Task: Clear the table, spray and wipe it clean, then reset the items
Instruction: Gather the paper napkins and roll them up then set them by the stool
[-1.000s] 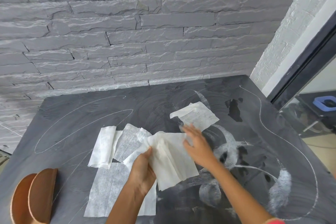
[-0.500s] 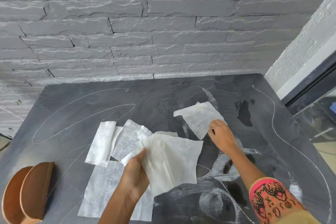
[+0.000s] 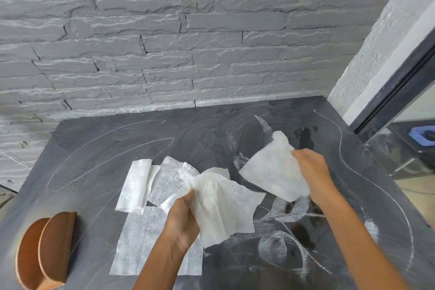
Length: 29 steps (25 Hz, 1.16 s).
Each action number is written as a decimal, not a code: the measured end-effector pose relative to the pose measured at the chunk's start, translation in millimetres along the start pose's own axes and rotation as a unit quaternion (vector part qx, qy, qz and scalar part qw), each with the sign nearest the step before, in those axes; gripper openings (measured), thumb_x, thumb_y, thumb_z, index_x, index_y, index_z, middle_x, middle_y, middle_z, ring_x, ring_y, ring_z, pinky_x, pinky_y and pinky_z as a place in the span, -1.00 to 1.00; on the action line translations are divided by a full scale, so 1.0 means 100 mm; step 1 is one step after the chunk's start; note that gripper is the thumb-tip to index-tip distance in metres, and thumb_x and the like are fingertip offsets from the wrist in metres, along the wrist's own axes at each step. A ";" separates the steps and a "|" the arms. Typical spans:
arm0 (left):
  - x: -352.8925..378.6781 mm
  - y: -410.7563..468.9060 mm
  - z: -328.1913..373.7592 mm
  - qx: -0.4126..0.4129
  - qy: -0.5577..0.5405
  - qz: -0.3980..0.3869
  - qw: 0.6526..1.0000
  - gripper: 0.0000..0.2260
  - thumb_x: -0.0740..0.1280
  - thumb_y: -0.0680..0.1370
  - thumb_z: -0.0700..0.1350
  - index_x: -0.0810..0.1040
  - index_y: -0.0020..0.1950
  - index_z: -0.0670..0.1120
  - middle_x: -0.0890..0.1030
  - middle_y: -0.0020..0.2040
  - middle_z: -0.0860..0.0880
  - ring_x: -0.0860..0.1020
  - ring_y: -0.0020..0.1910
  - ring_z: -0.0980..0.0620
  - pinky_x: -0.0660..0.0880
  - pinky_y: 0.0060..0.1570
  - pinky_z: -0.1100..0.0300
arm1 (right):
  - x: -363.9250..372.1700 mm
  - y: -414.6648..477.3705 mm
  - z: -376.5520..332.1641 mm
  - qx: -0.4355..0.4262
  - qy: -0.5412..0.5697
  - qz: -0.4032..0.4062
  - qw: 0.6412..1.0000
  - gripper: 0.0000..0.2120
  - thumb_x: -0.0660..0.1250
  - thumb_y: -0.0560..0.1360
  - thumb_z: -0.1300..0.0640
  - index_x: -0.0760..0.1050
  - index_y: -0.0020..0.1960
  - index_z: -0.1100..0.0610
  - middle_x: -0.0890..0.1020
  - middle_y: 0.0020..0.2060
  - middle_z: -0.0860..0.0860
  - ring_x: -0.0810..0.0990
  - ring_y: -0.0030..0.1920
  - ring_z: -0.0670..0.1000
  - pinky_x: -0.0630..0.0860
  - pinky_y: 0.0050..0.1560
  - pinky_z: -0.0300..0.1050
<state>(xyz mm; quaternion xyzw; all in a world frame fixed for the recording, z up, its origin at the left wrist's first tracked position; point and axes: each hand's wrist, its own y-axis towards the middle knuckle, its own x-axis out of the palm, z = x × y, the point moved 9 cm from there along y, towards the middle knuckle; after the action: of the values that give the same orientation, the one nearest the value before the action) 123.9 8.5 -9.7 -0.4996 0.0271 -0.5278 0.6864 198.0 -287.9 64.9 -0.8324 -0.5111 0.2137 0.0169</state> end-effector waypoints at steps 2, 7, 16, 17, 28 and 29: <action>0.01 -0.06 -0.01 0.000 0.014 -0.002 1.000 -0.68 0.10 0.64 -0.11 0.52 0.22 -0.25 0.69 -0.07 -0.16 0.61 -0.03 -0.08 0.50 -0.12 0.05 | -0.09 -0.24 -0.06 0.008 0.034 0.006 0.999 -0.78 0.26 0.52 0.15 0.43 -0.19 0.31 0.43 -0.24 0.12 0.38 -0.20 0.05 0.27 -0.20 -0.09; 0.03 -0.17 0.04 0.008 0.045 -0.002 0.999 -0.68 0.13 0.63 -0.14 0.48 0.27 -0.29 0.57 0.21 -0.23 0.54 0.19 -0.16 0.46 0.17 -0.01 | -0.22 -0.81 -0.28 -0.035 0.078 0.030 0.996 -0.71 0.23 0.54 0.13 0.38 -0.11 0.40 0.39 -0.24 0.08 0.34 -0.22 0.01 0.28 -0.24 -0.15; 0.21 -0.37 -0.24 -0.055 0.062 -0.071 0.994 -0.61 0.02 0.65 -0.11 0.48 0.27 -0.33 0.58 0.18 -0.27 0.60 0.06 -0.12 0.49 0.05 0.08 | 1.18 -1.61 0.05 -0.073 -0.176 -0.203 0.960 -0.77 0.09 0.60 0.05 0.42 0.02 0.19 0.48 0.26 0.10 0.36 0.34 0.10 0.34 0.24 -0.08; 0.21 -0.39 -0.26 -0.065 0.063 -0.081 0.993 -0.60 0.01 0.65 -0.10 0.50 0.25 -0.31 0.62 0.13 -0.24 0.63 0.04 -0.09 0.50 0.02 0.10 | 1.29 -1.67 0.08 -0.084 -0.198 -0.209 0.954 -0.76 0.06 0.61 0.04 0.39 0.04 0.18 0.34 0.41 0.12 0.16 0.47 0.08 0.23 0.36 -0.06; -0.32 -0.49 0.02 -0.023 0.005 -0.051 0.998 -0.65 0.16 0.61 -0.04 0.52 0.19 -0.28 0.67 0.02 -0.22 0.65 0.00 -0.13 0.58 -0.04 0.04 | 1.81 -2.23 0.07 -0.237 -0.164 -0.334 0.897 -0.67 -0.03 0.62 0.11 0.35 0.32 -0.03 0.07 0.52 -0.08 -0.19 0.49 -0.17 -0.24 0.45 -0.22; -0.42 -0.50 0.11 -0.003 0.000 -0.038 0.999 -0.66 0.13 0.63 -0.07 0.52 0.18 -0.30 0.68 -0.03 -0.24 0.67 -0.06 -0.12 0.60 -0.14 0.08 | 1.81 -2.21 0.07 -0.233 -0.138 -0.330 0.904 -0.72 0.01 0.62 0.11 0.41 0.24 -0.02 0.14 0.50 -0.09 -0.12 0.50 -0.18 -0.17 0.45 -0.25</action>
<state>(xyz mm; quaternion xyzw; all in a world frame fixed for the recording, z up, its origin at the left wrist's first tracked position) 76.5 49.7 10.7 -0.5019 0.0098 -0.5536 0.6645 78.9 -29.0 51.4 -0.5582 -0.7891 0.1833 -0.1791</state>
